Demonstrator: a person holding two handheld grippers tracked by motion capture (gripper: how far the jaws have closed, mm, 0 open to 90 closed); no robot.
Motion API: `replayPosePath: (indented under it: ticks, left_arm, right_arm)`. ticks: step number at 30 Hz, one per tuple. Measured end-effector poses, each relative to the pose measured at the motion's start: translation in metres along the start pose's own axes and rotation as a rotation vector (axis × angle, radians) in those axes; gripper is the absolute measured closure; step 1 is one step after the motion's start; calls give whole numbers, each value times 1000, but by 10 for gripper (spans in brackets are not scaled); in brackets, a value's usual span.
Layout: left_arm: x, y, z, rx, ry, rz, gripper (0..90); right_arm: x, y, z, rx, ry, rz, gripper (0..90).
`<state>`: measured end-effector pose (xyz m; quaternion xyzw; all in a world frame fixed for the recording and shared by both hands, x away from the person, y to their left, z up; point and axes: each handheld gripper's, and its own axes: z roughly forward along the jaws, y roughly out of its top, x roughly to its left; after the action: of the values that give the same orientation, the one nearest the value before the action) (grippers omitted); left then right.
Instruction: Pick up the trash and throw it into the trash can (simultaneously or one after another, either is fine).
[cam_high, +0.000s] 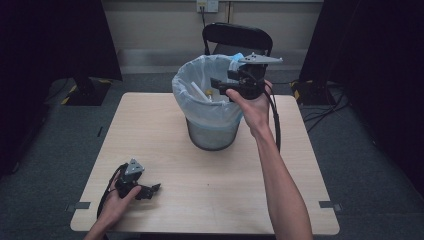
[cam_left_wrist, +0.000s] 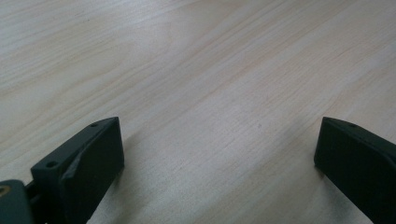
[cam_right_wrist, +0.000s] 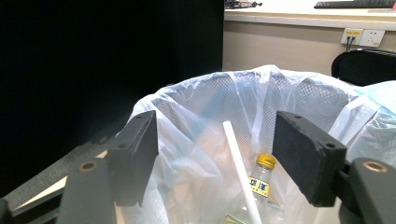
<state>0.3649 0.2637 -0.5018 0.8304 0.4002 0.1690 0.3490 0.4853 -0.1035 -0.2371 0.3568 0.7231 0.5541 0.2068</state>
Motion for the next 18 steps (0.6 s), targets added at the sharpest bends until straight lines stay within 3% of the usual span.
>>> replayPosePath:
  ticks: [14,18]
  left_arm:
    - [0,0,0,0,-1,0,10]
    - [0,0,0,0,1,0,10]
  right_arm:
    - [-3,-5,-29,20,-42,-16,240]
    - [-2,-8,-40,-3,-44,-14,220]
